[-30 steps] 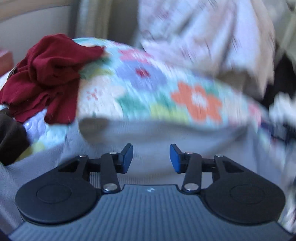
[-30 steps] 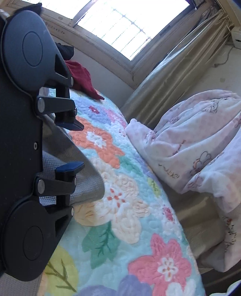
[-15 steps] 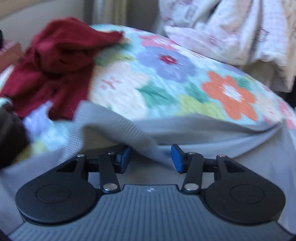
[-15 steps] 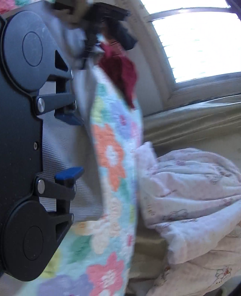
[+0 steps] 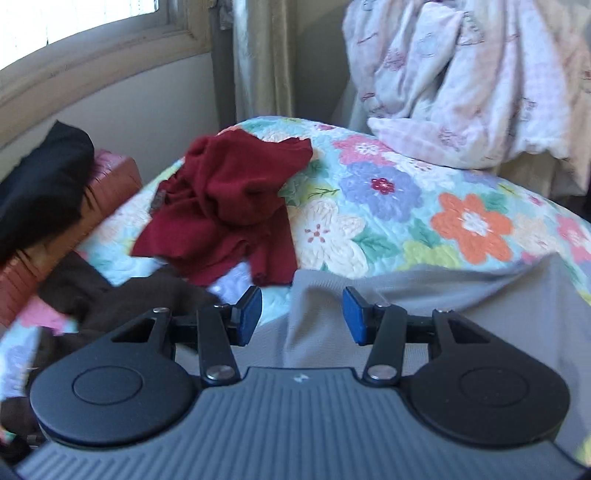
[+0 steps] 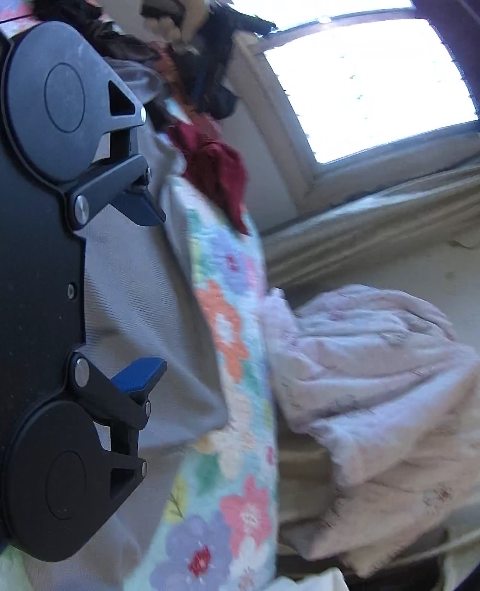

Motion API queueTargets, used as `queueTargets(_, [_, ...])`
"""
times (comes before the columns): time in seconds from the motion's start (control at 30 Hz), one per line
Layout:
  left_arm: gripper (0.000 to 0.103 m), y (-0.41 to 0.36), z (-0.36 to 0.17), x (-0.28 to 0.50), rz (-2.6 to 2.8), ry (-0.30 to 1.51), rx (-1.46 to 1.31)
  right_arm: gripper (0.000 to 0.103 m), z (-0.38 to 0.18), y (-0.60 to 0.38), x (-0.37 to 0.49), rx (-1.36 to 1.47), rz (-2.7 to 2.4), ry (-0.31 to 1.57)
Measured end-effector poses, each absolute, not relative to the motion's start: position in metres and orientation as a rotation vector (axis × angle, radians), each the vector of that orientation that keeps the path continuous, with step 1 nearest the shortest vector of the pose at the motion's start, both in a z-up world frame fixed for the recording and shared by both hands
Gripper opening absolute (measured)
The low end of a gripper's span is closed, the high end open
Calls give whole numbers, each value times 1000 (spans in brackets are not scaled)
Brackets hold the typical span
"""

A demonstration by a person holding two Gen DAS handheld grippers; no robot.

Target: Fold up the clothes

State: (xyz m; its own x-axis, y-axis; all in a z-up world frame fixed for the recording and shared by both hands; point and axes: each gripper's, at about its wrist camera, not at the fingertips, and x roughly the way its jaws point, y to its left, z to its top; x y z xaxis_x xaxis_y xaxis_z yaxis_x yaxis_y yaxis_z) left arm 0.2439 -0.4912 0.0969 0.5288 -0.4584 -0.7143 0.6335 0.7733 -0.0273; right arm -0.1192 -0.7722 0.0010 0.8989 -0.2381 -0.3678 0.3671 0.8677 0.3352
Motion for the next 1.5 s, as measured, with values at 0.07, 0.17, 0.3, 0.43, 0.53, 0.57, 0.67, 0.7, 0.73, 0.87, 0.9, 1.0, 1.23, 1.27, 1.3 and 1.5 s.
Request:
queueTargets(0.07, [51,-470,121,236,-690,773,279,83,7,-768,-127,424,-249,378])
queueTargets(0.17, [57,-444,146,233,-757,822,278,83,7,-757,-142,417,-188,480])
queueTargets(0.3, [57,-415,134,224,-774,869,238,83,-5,-748,-171,455,-314,578])
queueTargets(0.43, [60,-385,67,204,-732,921,-28,84,-23,-752,-196,662,-461,662])
queueTargets(0.53, [60,-385,0,188,-693,1032,-212,84,-44,-753,-208,811,-480,651])
queueTargets(0.57, [60,-387,-21,181,-685,1068,-262,84,-48,-752,-210,820,-500,642])
queueTargets(0.67, [60,-401,-61,155,-656,1146,-281,83,-57,-751,-215,842,-577,601])
queueTargets(0.7, [60,-406,-63,147,-664,1143,-274,83,-59,-752,-217,851,-599,584])
queueTargets(0.73, [61,-410,-62,141,-672,1115,-261,83,-61,-754,-218,854,-616,561])
queueTargets(0.87, [61,-410,-60,131,-644,1111,-299,83,-77,-775,-227,1011,-631,454])
queueTargets(0.9, [63,-406,-62,130,-638,1124,-353,83,-81,-778,-227,1041,-635,443])
queueTargets(1.0, [66,-399,-71,118,-617,1095,-416,82,-90,-777,-224,1063,-679,453])
queueTargets(1.23, [103,-420,-78,111,-651,998,-388,83,-108,-792,-212,1109,-727,339])
queueTargets(1.27, [103,-418,-78,111,-640,988,-384,76,-108,-795,-208,1100,-733,325])
queueTargets(1.3, [102,-417,-78,110,-629,979,-379,64,-107,-797,-204,1077,-752,324])
queueTargets(1.5, [8,-403,-81,113,-583,982,-418,11,-84,-783,-217,952,-812,352])
